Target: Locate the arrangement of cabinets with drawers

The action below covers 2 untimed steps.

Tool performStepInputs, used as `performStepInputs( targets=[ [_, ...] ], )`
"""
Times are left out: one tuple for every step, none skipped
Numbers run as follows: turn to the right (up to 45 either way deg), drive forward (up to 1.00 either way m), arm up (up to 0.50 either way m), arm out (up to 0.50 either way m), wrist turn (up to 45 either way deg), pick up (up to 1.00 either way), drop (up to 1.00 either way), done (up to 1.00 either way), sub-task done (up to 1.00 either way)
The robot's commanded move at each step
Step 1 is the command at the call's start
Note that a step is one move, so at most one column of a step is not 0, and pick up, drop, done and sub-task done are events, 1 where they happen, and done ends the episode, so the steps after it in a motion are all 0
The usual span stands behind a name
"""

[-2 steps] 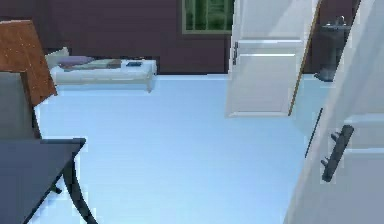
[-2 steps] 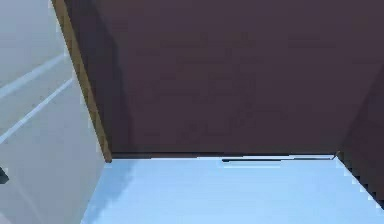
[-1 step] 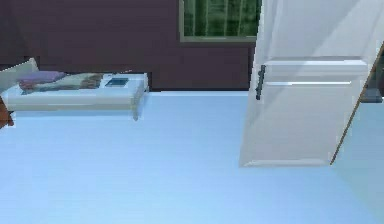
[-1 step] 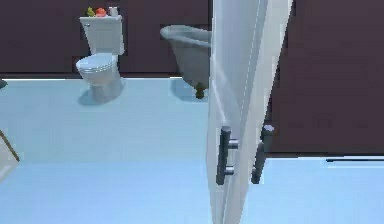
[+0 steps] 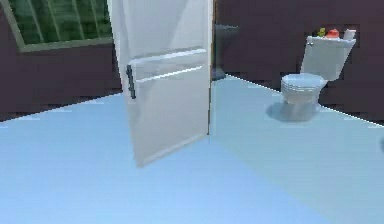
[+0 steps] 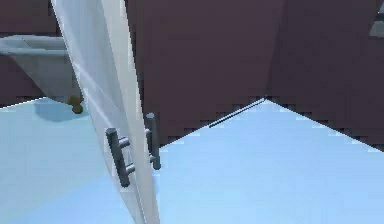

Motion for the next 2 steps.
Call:
performStepInputs(
  targets=[
    [0.0, 0.5, 0.0, 0.0, 0.0, 0.0, 0.0, 0.0, 0.0],
    [45.0, 0.0, 0.0, 0.0, 0.0, 0.0, 0.0, 0.0, 0.0]
  ],
)
